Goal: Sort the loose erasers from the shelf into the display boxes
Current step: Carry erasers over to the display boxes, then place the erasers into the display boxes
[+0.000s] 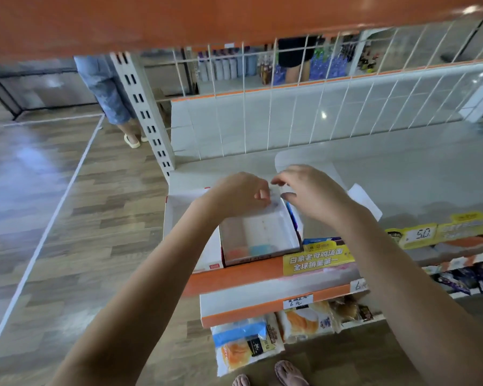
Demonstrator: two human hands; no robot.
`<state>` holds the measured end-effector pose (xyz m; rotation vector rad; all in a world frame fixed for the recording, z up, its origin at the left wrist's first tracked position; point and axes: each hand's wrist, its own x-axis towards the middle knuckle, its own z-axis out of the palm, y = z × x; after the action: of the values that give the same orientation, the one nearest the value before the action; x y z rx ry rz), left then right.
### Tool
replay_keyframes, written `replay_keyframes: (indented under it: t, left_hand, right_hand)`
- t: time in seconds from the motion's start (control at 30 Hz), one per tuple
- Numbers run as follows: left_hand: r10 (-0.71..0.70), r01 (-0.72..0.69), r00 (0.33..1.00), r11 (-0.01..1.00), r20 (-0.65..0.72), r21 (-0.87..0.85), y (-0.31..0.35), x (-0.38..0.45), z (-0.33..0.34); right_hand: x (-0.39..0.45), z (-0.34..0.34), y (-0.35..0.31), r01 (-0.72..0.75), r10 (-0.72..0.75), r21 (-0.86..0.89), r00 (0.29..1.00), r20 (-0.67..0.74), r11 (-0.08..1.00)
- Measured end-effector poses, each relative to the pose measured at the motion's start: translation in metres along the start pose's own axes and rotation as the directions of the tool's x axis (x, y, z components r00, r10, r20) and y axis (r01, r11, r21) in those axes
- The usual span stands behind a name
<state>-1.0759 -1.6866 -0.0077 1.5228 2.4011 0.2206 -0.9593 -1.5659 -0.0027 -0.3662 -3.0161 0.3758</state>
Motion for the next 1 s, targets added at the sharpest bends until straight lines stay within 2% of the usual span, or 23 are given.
replay_keyframes:
  t: [0.2,0.33,0.47,0.63,0.8,1.0]
  left_hand:
    - [0.158,-0.111,0.977,0.949,-0.140,0.294,0.051,0.054,-0.025]
    - [0.252,-0.196,0.963,0.897,-0.096,0.396,0.123,0.089,-0.020]
    - [0.353,-0.325,0.936,0.854,0.006,0.407,0.213,0.125,0.000]
    - [0.430,-0.419,0.900,0.813,0.067,0.404,0.329,0.173,0.036]
    - [0.430,-0.431,0.899,0.836,0.083,0.340,0.415,0.228,0.067]
    - [0.384,-0.384,0.921,0.875,0.058,0.295,0.462,0.294,0.094]
  right_hand:
    - [-0.011,-0.023,0.068,-0.242,0.233,-0.114,0.969,-0.088,0.964]
    - [-0.050,-0.042,0.131,-0.410,0.404,-0.155,0.912,-0.072,0.899]
    - [-0.103,-0.060,0.201,-0.536,0.535,-0.195,0.842,-0.063,0.821]
    - [-0.171,-0.087,0.299,-0.650,0.654,-0.192,0.755,-0.048,0.736]
    - [-0.227,-0.109,0.381,-0.708,0.715,-0.158,0.699,-0.017,0.688]
    - [-0.240,-0.115,0.455,-0.744,0.746,-0.070,0.666,0.007,0.665]
